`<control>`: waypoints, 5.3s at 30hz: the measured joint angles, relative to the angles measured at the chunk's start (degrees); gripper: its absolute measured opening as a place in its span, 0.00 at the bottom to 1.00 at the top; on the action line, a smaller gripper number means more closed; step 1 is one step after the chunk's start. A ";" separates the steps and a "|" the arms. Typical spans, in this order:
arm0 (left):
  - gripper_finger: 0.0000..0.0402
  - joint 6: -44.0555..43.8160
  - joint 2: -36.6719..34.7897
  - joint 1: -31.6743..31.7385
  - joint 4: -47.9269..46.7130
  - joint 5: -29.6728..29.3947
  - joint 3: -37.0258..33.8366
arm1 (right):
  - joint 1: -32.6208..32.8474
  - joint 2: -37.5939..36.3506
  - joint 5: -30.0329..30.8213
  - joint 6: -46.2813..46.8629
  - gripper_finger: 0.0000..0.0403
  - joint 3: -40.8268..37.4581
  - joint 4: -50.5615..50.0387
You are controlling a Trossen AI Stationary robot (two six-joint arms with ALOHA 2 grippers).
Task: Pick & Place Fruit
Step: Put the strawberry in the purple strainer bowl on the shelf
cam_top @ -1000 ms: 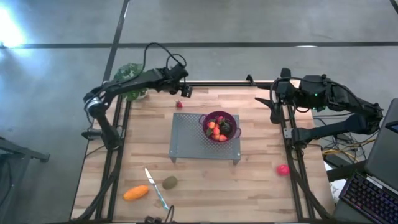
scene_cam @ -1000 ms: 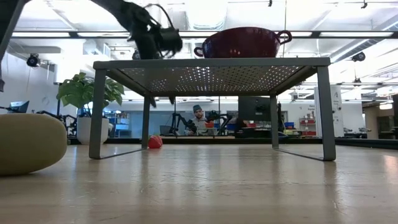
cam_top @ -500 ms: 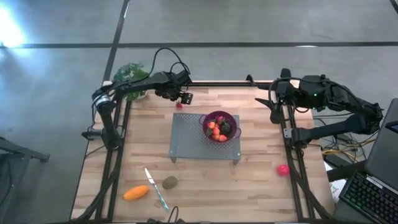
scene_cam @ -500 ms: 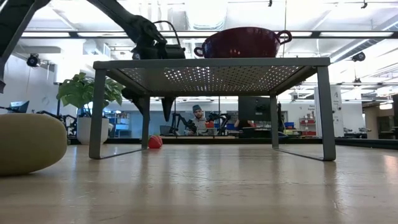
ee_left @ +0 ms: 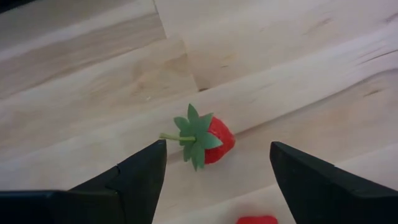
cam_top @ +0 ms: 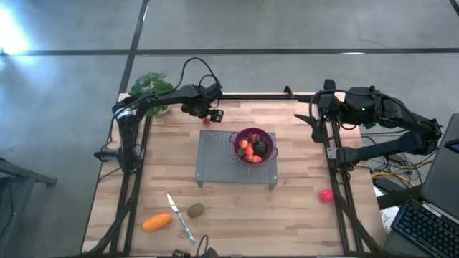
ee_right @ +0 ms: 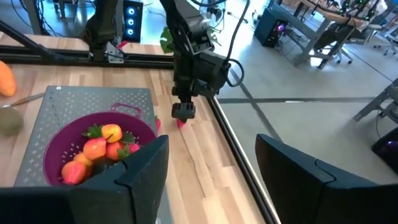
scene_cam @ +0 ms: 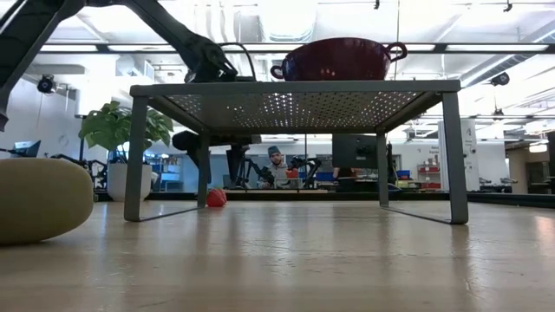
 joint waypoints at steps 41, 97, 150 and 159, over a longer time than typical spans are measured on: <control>0.71 1.17 4.74 0.52 4.51 -0.85 -3.34 | 0.00 -0.11 0.00 0.16 0.51 0.00 -2.40; 0.42 4.26 -12.15 1.57 2.05 -0.62 -0.19 | 0.00 -0.11 -0.01 -0.06 0.50 0.00 -3.82; 0.42 24.91 -32.92 -43.43 95.94 -13.09 -36.11 | 31.34 10.78 21.95 -20.25 0.09 -7.56 9.21; 0.42 24.57 -28.08 -43.43 105.97 -10.25 -37.83 | 33.37 16.56 28.70 -31.04 0.16 -10.60 22.47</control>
